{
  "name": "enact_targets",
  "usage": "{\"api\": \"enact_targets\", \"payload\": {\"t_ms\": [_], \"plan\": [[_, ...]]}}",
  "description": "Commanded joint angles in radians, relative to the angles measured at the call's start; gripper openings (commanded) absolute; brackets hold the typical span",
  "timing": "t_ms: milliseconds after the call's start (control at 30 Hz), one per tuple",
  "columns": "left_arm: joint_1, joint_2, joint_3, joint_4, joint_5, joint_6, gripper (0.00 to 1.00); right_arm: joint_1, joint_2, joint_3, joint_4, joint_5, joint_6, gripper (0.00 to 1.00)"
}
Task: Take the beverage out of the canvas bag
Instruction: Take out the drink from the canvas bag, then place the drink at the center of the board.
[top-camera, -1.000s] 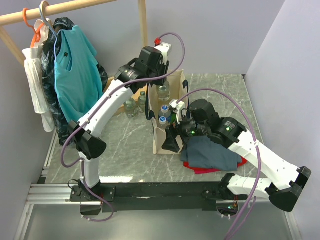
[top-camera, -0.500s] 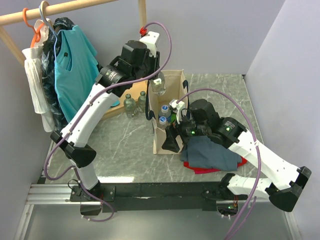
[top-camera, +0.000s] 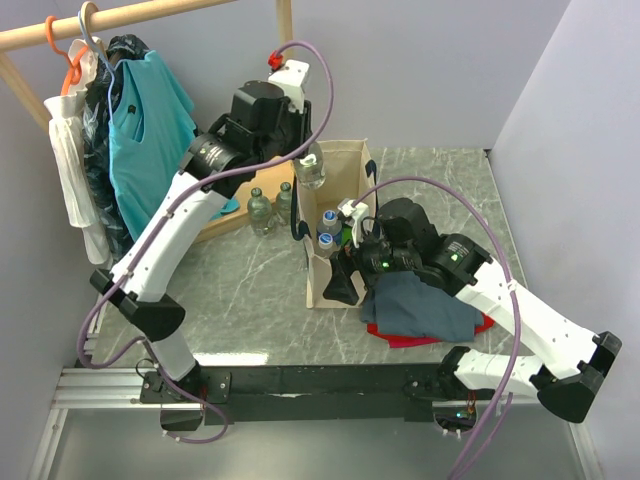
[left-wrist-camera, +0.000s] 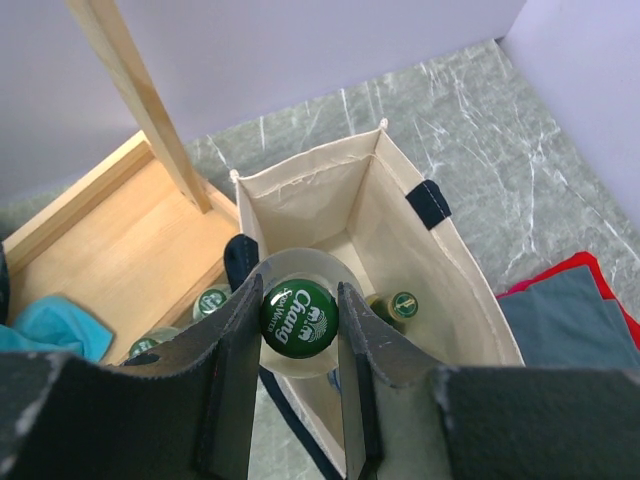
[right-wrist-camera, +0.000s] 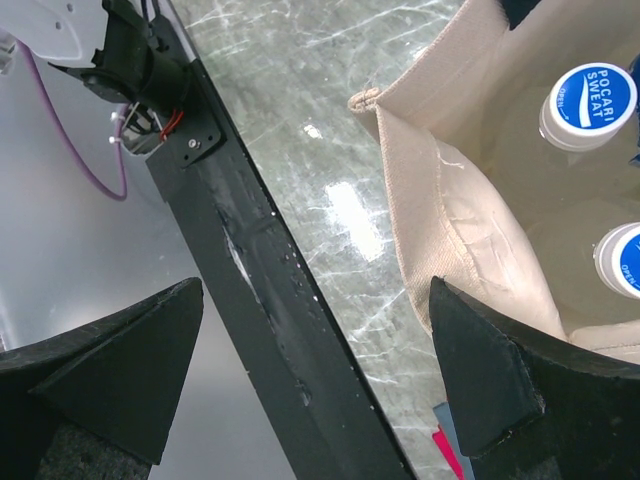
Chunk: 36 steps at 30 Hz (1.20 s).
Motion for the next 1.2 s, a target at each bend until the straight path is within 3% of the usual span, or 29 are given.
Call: {"api": "enact_targets", "payload": {"t_ms": [0,533,1167], "plan": [[0.0,-0.122,0.014,0.204,-0.051,0.006,0.01,0.004,0.013,0.042,0.025,-0.018,-0.013,1.0],[0.0,-0.2,-0.018,0.16,-0.129,0.009,0.01,0.005,0.013,0.037,0.025,-0.012,-0.015,1.0],[0.0,-0.335,-0.282,0.177,-0.255,-0.014,0.01,0.007,0.018,0.034,0.026,-0.017,-0.012,1.0]]}}
